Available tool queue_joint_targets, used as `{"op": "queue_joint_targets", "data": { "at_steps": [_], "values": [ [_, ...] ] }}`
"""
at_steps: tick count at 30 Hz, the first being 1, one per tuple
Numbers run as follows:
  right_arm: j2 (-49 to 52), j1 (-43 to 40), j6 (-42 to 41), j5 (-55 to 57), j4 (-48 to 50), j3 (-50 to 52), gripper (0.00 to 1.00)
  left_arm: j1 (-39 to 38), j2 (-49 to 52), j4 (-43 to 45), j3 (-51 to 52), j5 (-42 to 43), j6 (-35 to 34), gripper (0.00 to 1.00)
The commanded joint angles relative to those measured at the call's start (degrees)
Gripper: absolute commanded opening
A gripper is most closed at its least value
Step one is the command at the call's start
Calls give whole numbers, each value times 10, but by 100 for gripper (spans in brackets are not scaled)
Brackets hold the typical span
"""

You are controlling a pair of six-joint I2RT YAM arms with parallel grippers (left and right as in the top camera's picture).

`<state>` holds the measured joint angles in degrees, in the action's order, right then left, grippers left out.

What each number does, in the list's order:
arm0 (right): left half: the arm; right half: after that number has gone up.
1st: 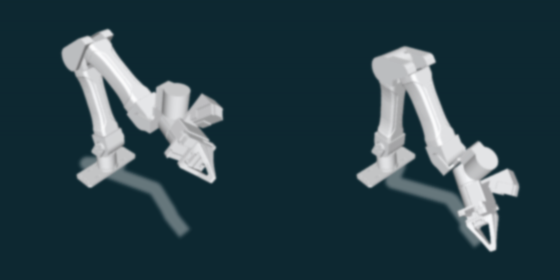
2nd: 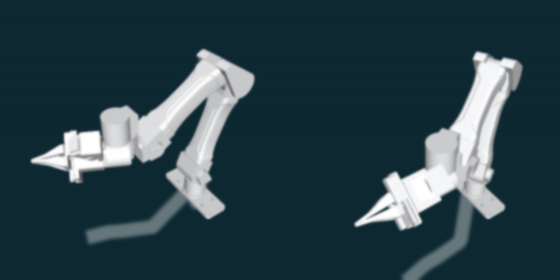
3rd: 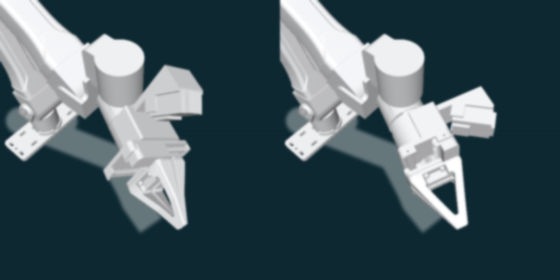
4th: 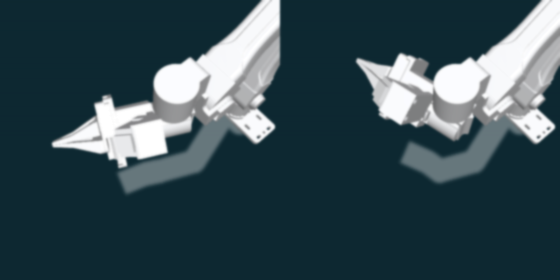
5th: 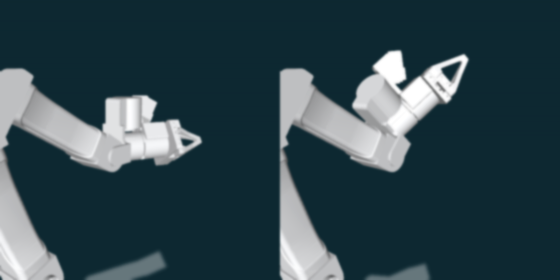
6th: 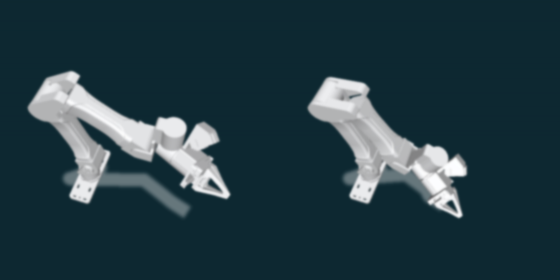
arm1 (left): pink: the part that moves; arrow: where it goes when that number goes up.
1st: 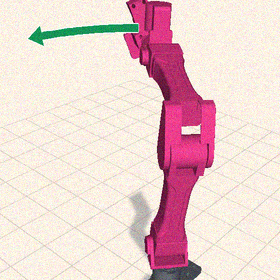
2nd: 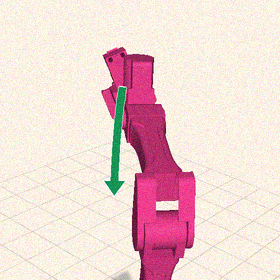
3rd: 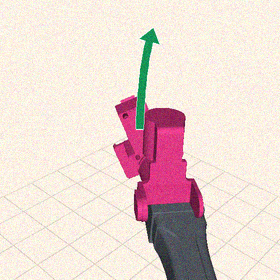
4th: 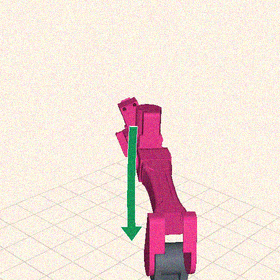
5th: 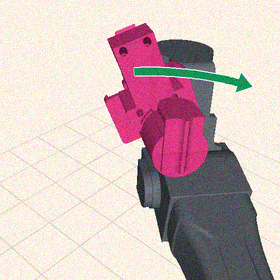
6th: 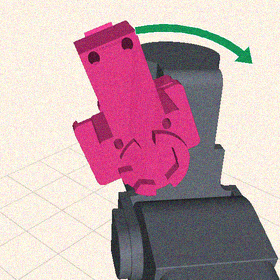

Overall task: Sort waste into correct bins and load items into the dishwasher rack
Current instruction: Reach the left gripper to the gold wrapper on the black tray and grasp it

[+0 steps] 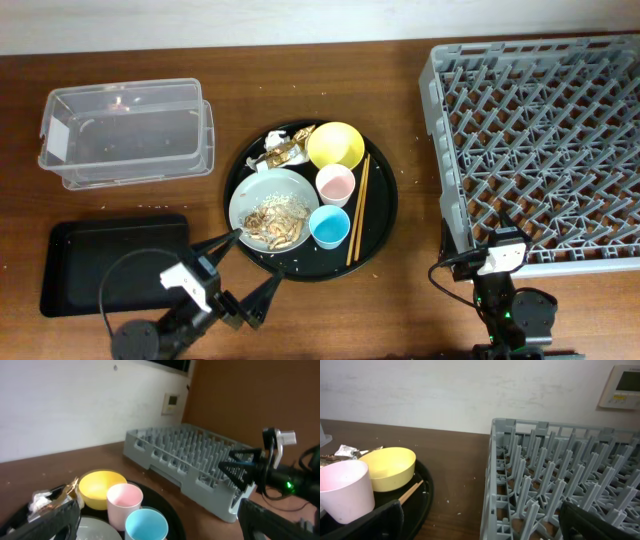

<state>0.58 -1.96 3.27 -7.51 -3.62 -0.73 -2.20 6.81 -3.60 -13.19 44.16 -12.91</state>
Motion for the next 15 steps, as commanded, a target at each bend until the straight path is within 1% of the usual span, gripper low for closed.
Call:
{"op": "queue_joint_targets", "data": {
  "at_steps": [1,2,3,4,5,6,7,8,9,11,12,13,14,15],
  "values": [
    [-3,-3,1,3,-2,4,98,0,161,-123,-162,-80,64,99],
    [-3,-3,1,3,-2,4,98,-1,239,-181,-231,-75,63,99],
    [-3,-3,1,3,-2,4,98,0,285,-185,-262,-28,63,99],
    [-3,-3,2,3,-2,4,98,0,317,-162,-274,51,59,99],
    [-3,-3,2,3,-2,4,98,-1,339,-116,-274,93,59,99],
    [-3,-3,2,3,-2,4,98,-1,351,-108,-281,82,57,99],
    [-3,-3,2,3,-2,4,98,-1,376,-137,-310,28,48,99],
    [-3,-3,2,3,-2,4,98,-1,421,-207,-370,-26,50,99],
    [-3,-3,2,3,-2,4,98,-6,500,-300,-473,-68,87,99],
    [-3,-3,1,3,-2,4,98,-37,607,-422,-612,-155,127,99],
    [-3,-3,1,3,-2,4,98,-66,684,-454,-688,-170,153,99],
    [-3,-3,1,3,-2,4,98,-75,716,-452,-699,-170,154,99],
    [-3,-3,1,3,-2,4,98,-76,749,-454,-697,-136,145,99],
    [-3,-3,1,3,-2,4,98,-77,777,-436,-698,-104,145,99]
  ]
}}
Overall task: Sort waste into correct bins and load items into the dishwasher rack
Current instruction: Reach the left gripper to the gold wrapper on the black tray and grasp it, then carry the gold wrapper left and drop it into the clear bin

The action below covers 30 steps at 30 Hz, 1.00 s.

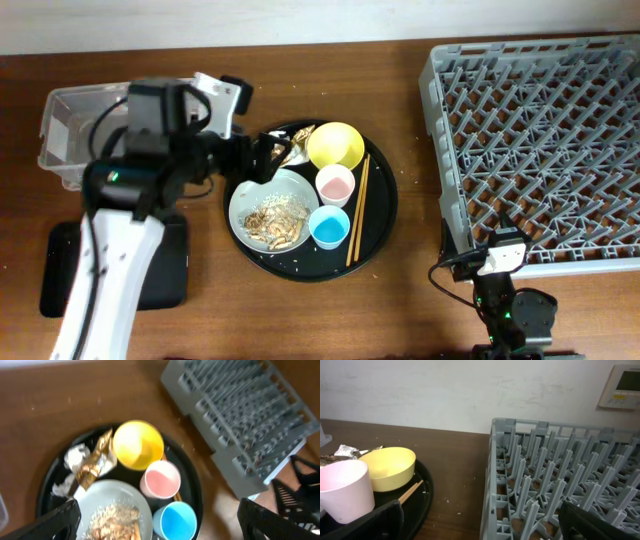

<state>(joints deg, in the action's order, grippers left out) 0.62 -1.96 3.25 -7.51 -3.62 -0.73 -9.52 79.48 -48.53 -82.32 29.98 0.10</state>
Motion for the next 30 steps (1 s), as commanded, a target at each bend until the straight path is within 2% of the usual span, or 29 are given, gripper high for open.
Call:
{"op": "queue_joint_targets", "data": {
  "at_steps": [1,2,4,5,6,10,17,19,20,23,24,27,28,30],
  "values": [
    [-3,-3,2,3,-2,4,98,-8,65,16,-12,-9,-2,99],
    [-3,-3,2,3,-2,4,99,-22,82,4,-27,-132,-35,99],
    [-3,-3,2,3,-2,4,98,-80,105,5,-33,-318,-35,99],
    [-3,-3,2,3,-2,4,98,-102,121,5,-33,-367,-35,99],
    [-3,-3,2,3,-2,4,98,-122,162,10,-33,-380,-35,99],
    [-3,-3,2,3,-2,4,98,-121,268,61,-33,-399,-35,99],
    [-3,-3,2,3,-2,4,98,-113,339,76,-32,-418,-25,99],
    [-3,-3,2,3,-2,4,98,-87,358,76,-32,-389,-37,98],
    [-3,-3,2,3,-2,4,98,-72,360,76,-32,-365,-36,89],
    [-3,-3,2,3,-2,4,98,-70,360,74,-32,-322,-28,89],
    [-3,-3,2,3,-2,4,98,-71,360,64,-31,-316,-29,84],
    [-3,-3,2,3,-2,4,98,-77,363,58,-27,-305,-28,77],
    [-3,-3,2,3,-2,4,98,-78,365,57,-27,-305,-28,70],
    [-3,-3,2,3,-2,4,98,-80,374,52,-27,-306,-28,70]
  ]
}}
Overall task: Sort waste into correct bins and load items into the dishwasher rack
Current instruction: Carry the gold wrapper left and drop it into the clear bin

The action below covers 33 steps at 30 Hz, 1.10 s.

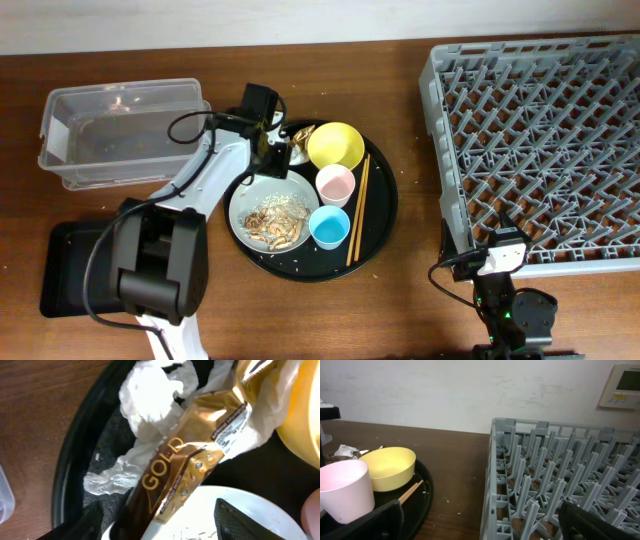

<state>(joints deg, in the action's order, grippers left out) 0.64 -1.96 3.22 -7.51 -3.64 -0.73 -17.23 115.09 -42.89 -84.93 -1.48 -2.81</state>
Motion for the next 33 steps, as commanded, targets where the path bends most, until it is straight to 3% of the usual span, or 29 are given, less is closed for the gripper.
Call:
{"op": "queue_joint_targets", "data": {
  "at_steps": [1,2,6,7,8,10,11,12,21,23,26,27,28,29,32,33],
  "values": [
    [-3,-3,2,3,-2,4,98,-3,23,-4,-1,9,1,70],
    [-3,-3,2,3,-2,4,98,-3,23,-1,-1,9,1,69],
    [-3,-3,2,3,-2,4,98,-3,23,12,-1,-9,0,40],
    [-3,-3,2,3,-2,4,98,-3,23,13,-1,-9,-2,37],
    [-3,-3,2,3,-2,4,98,-3,23,11,-1,-9,-2,19],
    [-3,-3,2,3,-2,4,98,-3,22,4,-4,-9,-2,15],
    [-3,-3,2,3,-2,4,98,-3,21,0,-6,-9,-2,4],
    [-3,-3,2,3,-2,4,98,-3,15,-15,-14,-8,-11,1],
    [-3,-3,2,3,-2,4,98,-3,-104,-92,-24,123,-47,1],
    [-3,-3,2,3,-2,4,98,7,-132,-84,-29,126,-94,1],
    [-3,-3,2,3,-2,4,98,83,-165,-9,-32,105,-186,1],
    [-3,-3,2,3,-2,4,98,124,-164,5,-32,105,-247,1],
    [-3,-3,2,3,-2,4,98,193,-162,7,-32,104,-360,1],
    [-3,-3,2,3,-2,4,98,233,-156,14,-32,104,-414,1],
    [-3,-3,2,3,-2,4,98,306,-135,20,-32,104,-505,2],
    [-3,-3,2,3,-2,4,98,323,-125,24,-32,105,-533,6]
  ]
}}
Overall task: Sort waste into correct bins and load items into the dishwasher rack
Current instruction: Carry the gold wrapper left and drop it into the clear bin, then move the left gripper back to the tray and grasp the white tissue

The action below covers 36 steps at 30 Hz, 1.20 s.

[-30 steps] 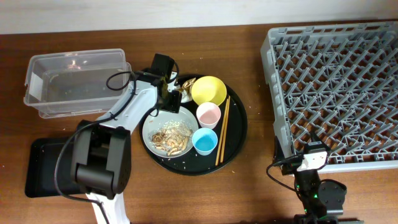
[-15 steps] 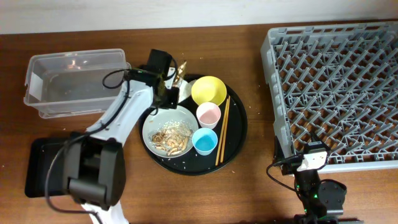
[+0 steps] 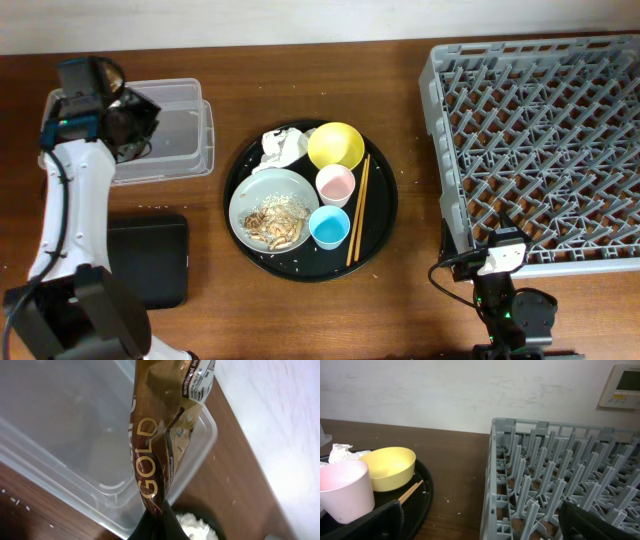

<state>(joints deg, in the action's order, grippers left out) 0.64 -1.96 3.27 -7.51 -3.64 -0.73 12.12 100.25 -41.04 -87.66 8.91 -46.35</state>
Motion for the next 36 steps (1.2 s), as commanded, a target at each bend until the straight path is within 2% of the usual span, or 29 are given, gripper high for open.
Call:
{"op": "queue_joint_targets", "data": {
  "at_steps": [1,2,3,4,5,6,8,9,12,13,14,15,16,17,18,19,21,22,25,30,32,36],
  "values": [
    [-3,-3,1,3,-2,4,98,40,31,10,-5,3,-114,8],
    [-3,-3,2,3,-2,4,98,45,39,14,-5,3,-115,15],
    [-3,-3,1,3,-2,4,98,45,40,14,-5,3,-115,16],
    [-3,-3,1,3,-2,4,98,45,40,14,-5,3,-115,38],
    [-3,-3,2,3,-2,4,98,45,40,20,-5,3,-115,67],
    [-3,-3,1,3,-2,4,98,45,40,21,-5,5,-115,85],
    [-3,-3,1,3,-2,4,98,45,39,47,-5,76,-51,87],
    [-3,-3,1,3,-2,4,98,44,33,69,-5,131,-27,94],
    [-3,-3,2,3,-2,4,98,27,-15,104,-5,143,42,93],
    [-3,-3,2,3,-2,4,98,11,-36,90,-5,144,73,76],
    [-3,-3,1,3,-2,4,98,-3,-47,86,-5,174,119,69],
    [-3,-3,1,3,-2,4,98,-31,-56,80,-5,261,193,69],
    [-3,-3,1,3,-2,4,98,-79,-56,47,-5,305,249,69],
    [-3,-3,1,3,-2,4,98,-125,-53,19,-5,271,272,69],
    [-3,-3,1,3,-2,4,98,-176,-47,-3,-5,187,292,70],
    [-3,-3,1,3,-2,4,98,-268,-33,-22,-5,-8,300,71],
    [-3,-3,1,3,-2,4,98,-344,-10,-26,-5,-178,299,71],
    [-3,-3,1,3,-2,4,98,-369,8,-26,-5,-234,299,71],
    [-3,-3,1,3,-2,4,98,-376,74,-34,-5,-238,300,71],
    [-3,-3,2,3,-2,4,98,-370,161,7,-5,-259,302,70],
    [-3,-3,2,3,-2,4,98,-360,178,14,-5,-259,302,61],
    [-3,-3,2,3,-2,4,98,-360,196,30,-5,-259,302,61]
  ]
}}
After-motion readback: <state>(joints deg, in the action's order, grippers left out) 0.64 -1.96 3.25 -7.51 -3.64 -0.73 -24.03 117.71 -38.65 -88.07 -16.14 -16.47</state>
